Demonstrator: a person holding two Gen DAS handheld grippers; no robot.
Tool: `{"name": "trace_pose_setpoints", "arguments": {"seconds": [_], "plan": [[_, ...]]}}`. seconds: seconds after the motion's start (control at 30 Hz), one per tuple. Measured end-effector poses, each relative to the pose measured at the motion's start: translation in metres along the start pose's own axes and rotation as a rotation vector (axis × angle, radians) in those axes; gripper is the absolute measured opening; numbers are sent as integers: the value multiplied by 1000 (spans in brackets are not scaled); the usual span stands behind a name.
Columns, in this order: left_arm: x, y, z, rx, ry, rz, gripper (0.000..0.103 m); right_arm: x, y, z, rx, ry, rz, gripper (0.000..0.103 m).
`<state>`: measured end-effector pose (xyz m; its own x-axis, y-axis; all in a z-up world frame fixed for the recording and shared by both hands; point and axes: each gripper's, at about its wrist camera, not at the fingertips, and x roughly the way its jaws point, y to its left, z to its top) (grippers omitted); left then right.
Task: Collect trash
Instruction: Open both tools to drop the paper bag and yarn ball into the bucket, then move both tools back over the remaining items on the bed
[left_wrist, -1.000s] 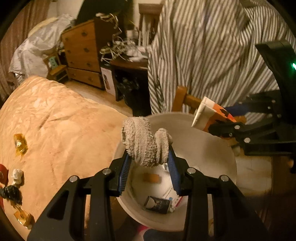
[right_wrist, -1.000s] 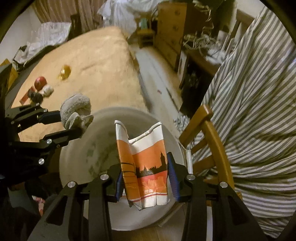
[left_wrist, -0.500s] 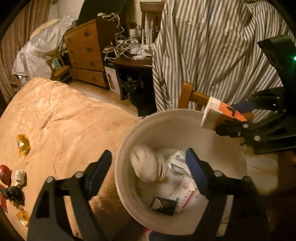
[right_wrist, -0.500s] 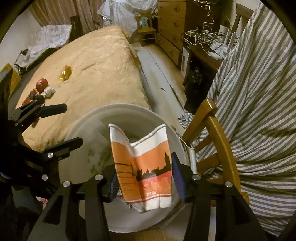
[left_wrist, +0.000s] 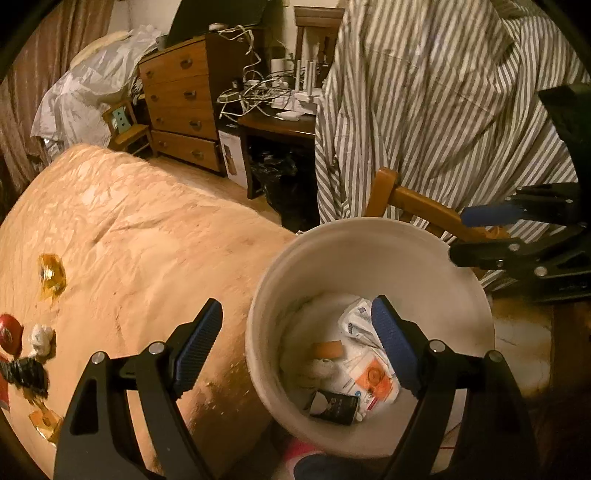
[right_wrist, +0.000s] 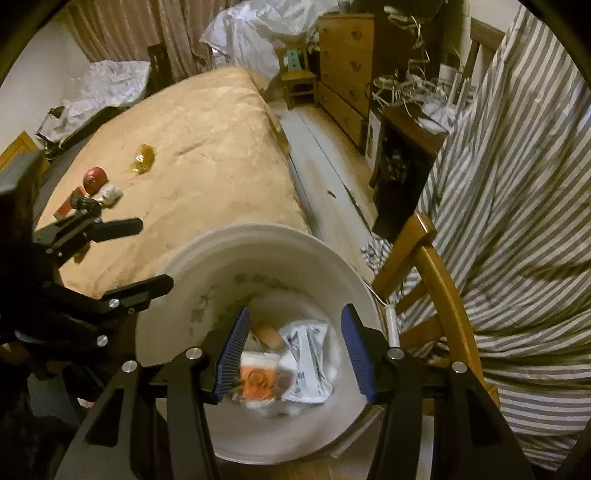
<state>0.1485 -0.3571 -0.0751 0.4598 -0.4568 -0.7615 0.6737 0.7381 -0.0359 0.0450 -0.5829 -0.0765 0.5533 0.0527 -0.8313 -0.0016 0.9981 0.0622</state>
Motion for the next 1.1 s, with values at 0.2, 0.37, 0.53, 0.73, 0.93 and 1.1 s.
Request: {"name": "trace_pose_setpoints", "arguments": {"seconds": [0.2, 0.37, 0.53, 0.73, 0.93, 1.1], "plan": [[-20, 57, -38, -95, -12, 58, 79, -25, 55, -3, -59, -141, 95, 64], [-40, 125, -86, -219, -10, 125, 79, -33, 127, -1, -152, -235, 205, 72], [-41, 205, -135, -357, 29, 202, 79, -11, 198, 5, -230, -210, 303, 74], [-42, 294, -195, -504, 92, 285, 79, 12, 253, 11, -278, -161, 345, 78], [-98, 357, -252, -675, 18, 406, 83, 58, 304, 25, -301, -96, 403, 79], [-139, 393, -303, -826, -30, 458, 84, 103, 361, 47, -315, -53, 496, 79]]}}
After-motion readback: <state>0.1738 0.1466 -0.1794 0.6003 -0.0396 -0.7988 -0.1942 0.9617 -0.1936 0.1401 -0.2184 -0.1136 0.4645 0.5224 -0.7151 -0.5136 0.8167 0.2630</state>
